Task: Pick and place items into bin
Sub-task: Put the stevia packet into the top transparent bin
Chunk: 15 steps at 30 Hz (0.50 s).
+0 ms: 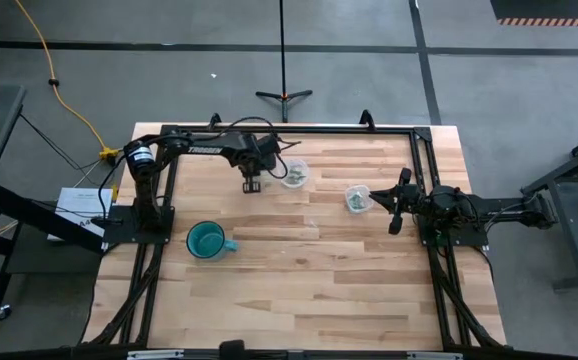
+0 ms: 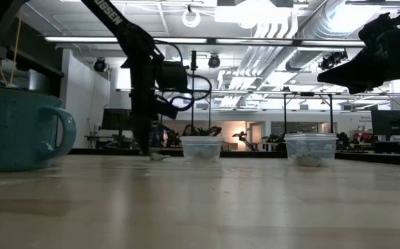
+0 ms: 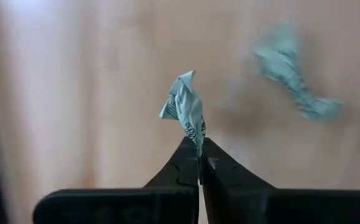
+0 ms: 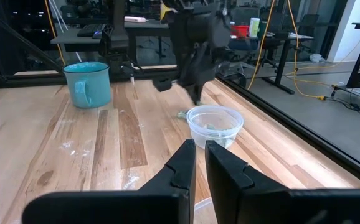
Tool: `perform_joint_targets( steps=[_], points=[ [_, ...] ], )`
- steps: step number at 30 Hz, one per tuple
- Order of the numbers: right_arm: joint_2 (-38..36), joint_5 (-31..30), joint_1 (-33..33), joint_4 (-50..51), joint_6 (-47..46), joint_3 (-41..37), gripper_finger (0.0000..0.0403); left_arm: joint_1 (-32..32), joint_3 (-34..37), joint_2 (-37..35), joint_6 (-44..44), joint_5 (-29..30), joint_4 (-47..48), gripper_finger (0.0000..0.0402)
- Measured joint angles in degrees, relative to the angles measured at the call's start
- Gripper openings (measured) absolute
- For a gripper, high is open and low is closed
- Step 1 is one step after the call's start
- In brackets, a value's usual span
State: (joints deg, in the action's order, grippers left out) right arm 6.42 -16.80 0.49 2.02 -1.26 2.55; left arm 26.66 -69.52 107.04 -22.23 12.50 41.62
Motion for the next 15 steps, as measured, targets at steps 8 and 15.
perform_joint_targets(
  steps=[8,15],
  points=[
    [0.0,0.0,0.0,0.0,0.0,0.0,0.0028,-1.32,-9.55,0.0,0.66,-0.61,2.46,0.005],
    [0.0,0.01,-0.01,0.02,0.0,0.0,0.0028,-4.25,-13.24,-0.02,0.46,-3.19,-1.36,0.0036]
  ],
)
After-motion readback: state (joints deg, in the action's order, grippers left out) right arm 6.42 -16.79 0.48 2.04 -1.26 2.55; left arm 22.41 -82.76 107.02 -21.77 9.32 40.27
